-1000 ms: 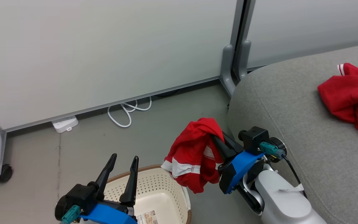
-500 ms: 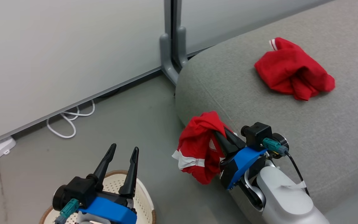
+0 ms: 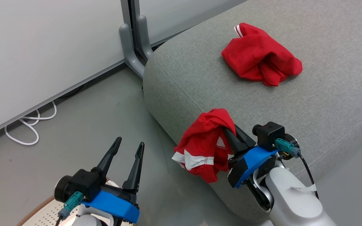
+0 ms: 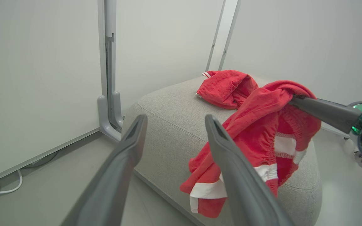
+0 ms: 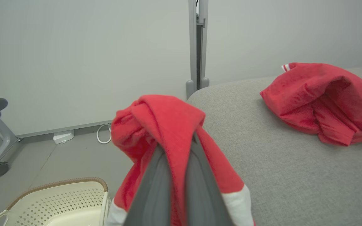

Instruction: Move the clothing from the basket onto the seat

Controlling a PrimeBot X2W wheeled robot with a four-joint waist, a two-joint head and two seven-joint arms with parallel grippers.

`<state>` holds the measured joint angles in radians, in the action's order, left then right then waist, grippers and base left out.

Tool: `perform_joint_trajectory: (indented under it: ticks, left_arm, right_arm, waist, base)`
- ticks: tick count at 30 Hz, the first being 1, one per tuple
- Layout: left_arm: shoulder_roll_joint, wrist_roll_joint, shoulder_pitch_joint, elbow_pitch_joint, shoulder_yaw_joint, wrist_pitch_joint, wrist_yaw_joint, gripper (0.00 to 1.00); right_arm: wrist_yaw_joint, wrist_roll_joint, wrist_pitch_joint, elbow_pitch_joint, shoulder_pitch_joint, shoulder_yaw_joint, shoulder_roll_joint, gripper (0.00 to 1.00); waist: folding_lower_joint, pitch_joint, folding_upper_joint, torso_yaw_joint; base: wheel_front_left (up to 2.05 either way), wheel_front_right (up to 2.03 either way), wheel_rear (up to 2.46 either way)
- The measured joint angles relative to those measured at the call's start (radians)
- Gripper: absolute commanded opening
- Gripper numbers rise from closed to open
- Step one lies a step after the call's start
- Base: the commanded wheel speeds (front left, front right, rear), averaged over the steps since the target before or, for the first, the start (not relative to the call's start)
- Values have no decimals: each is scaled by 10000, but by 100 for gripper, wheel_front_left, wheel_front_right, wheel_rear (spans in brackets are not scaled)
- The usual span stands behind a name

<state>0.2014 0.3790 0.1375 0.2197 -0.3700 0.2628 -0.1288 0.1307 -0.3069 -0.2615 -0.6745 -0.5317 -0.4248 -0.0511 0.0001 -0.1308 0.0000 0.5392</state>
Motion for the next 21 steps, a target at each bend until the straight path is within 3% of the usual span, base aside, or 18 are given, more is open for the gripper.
perform_joint_trajectory:
  ticks: [10, 17, 21]
  left_arm:
    - [173, 73, 153, 44, -25, 0, 0, 100]
    - [842, -393, 516, -554, 345, 0, 0, 100]
    - [1482, -570, 1058, -1085, 259, -144, 0, 100]
  right_arm:
    - [0, -410, 0, 424, 16, 357, 4, 0]
    - [0, -999, 163, 439, -2637, 1904, -6, 0]
    - [0, -1183, 395, 297, -4547, 3335, -569, 0]
  waist:
    - [-1, -316, 0, 34]
    - [0, -1508, 0, 119]
    - [1, -2524, 0, 97]
  base:
    - [0, 0, 0]
    - [0, 0, 0]
    - [0, 0, 0]
